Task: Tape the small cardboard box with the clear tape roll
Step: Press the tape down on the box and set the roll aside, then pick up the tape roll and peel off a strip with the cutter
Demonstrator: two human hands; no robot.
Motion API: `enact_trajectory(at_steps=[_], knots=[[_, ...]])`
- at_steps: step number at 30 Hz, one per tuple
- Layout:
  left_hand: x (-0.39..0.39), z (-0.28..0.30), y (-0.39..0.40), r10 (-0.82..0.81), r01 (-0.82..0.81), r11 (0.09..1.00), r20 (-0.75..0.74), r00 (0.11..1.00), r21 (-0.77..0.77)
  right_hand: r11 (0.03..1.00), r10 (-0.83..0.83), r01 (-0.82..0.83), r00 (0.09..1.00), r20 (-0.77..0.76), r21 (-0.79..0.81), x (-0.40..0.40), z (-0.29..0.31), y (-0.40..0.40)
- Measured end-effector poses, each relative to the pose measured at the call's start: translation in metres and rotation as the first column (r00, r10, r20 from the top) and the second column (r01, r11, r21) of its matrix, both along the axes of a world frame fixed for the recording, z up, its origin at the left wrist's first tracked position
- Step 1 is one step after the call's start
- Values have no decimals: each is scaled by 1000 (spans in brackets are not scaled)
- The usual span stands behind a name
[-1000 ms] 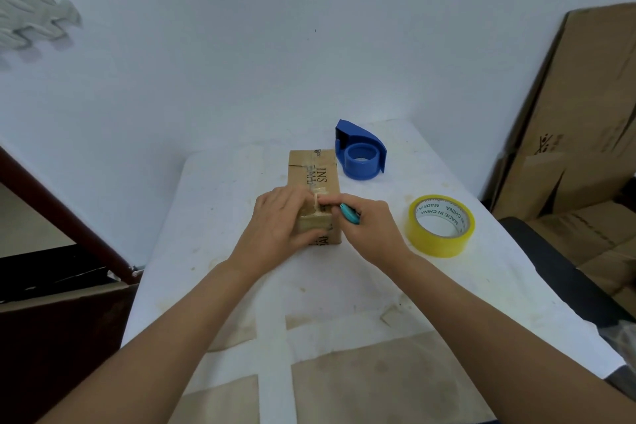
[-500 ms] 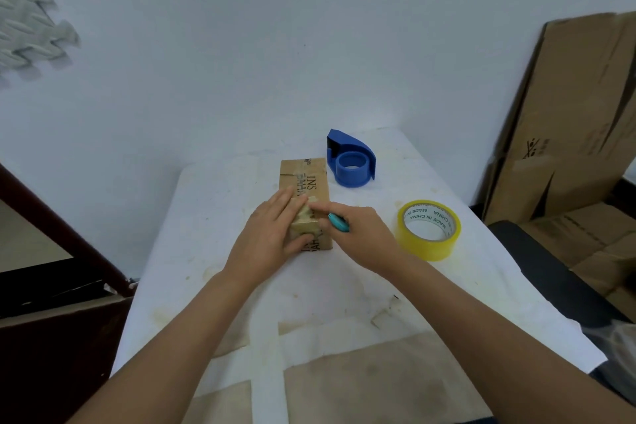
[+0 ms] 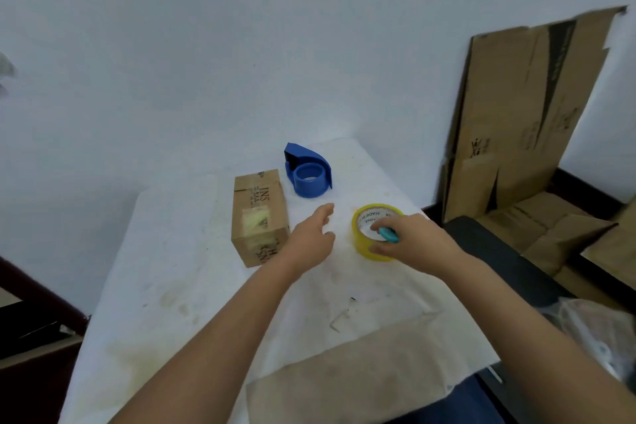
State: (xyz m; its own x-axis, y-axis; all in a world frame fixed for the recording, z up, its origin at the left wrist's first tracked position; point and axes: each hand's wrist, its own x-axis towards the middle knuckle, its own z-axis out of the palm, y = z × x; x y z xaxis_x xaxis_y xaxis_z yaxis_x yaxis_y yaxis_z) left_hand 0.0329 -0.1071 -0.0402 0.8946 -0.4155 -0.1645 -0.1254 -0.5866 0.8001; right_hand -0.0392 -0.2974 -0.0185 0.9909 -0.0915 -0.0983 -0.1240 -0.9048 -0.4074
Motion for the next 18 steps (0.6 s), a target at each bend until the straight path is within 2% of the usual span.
enact_trajectory(at_steps=[3,5,9,13,16,18], knots=[[7,-6,-13,-21,17,999,-141,990,-28,998,31,-34,999,-43,-58,-4,-1,0],[4,-6,-19,-42,34,998,-168,985,-54,997,26,-28,999,-27,-68,-6,-3,2],[-3,-6,-22,-16,-6,990,-160,987,-138,999,-1,3,1000,25,-50,-9,-9,0],[-5,-10,-15,64,-75,990,-98,993,-119,1000,-17,16,997,75,12,-10,-15,0],[-12,-10,-12,116,-126,979,-72,991,-157,993,-67,55,991,113,107,-11,-17,2],[-15,-6,-11,146,-148,968,-22,989,-202,970,-118,88,985,124,226,-11,-15,4]])
